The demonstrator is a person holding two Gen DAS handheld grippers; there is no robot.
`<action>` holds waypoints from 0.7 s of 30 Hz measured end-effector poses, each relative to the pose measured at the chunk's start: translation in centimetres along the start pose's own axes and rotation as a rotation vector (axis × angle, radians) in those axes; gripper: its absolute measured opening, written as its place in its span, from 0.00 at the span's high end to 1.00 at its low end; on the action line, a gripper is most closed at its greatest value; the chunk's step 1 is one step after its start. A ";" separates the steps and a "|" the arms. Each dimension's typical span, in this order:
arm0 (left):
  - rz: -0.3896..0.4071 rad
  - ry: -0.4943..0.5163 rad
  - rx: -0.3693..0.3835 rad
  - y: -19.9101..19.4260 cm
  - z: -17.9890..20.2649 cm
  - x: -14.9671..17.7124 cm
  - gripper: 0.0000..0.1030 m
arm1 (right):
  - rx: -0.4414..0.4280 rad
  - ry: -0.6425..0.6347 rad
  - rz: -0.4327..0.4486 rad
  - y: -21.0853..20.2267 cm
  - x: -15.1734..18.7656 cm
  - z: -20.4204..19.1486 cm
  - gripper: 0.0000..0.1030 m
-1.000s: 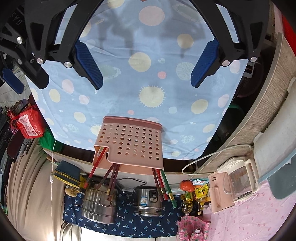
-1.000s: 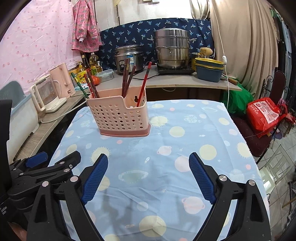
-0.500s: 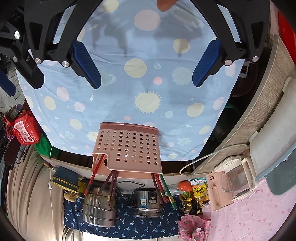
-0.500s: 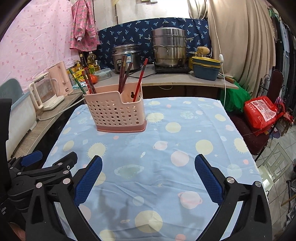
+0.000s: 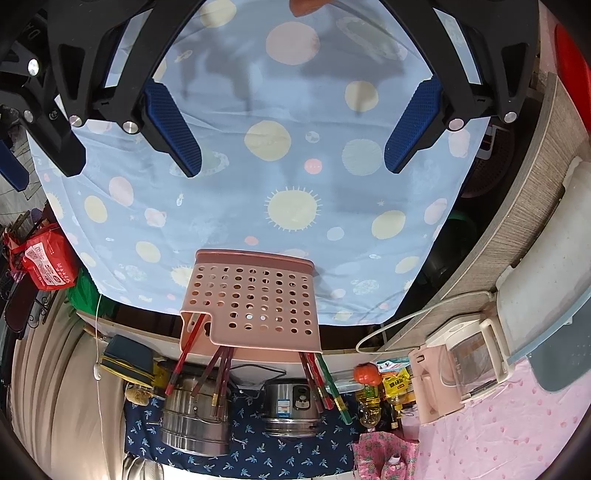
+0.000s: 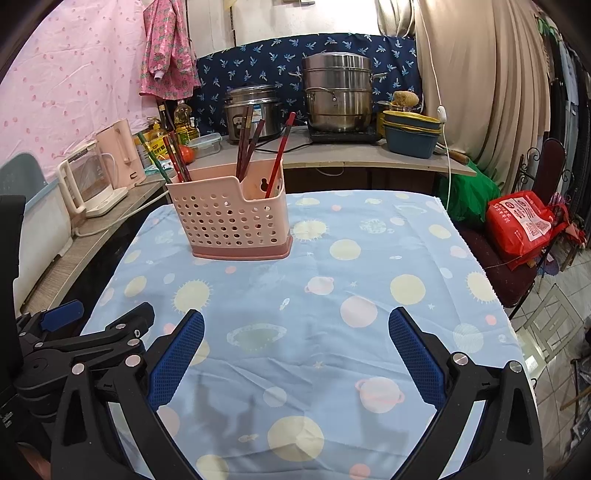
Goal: Organize utensils
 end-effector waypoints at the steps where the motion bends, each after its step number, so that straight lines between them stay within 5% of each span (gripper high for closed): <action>1: 0.001 0.001 0.000 0.0 0.0 0.0 0.08 | 0.002 -0.002 0.001 0.0 0.0 0.0 0.06; 21: -0.005 0.011 -0.025 0.1 -0.3 0.2 0.08 | 0.006 -0.015 0.000 0.0 0.4 0.0 0.06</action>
Point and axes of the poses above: each gripper's, at about its wrist camera, not at the fingertips, and y roughly the way its jaws point, z to its right, x to its underside, the point moved 8 cm from there along y, roughly the way its jaws point, and after that the axes turned 8 degrees about -x, right-handed, at the moved point
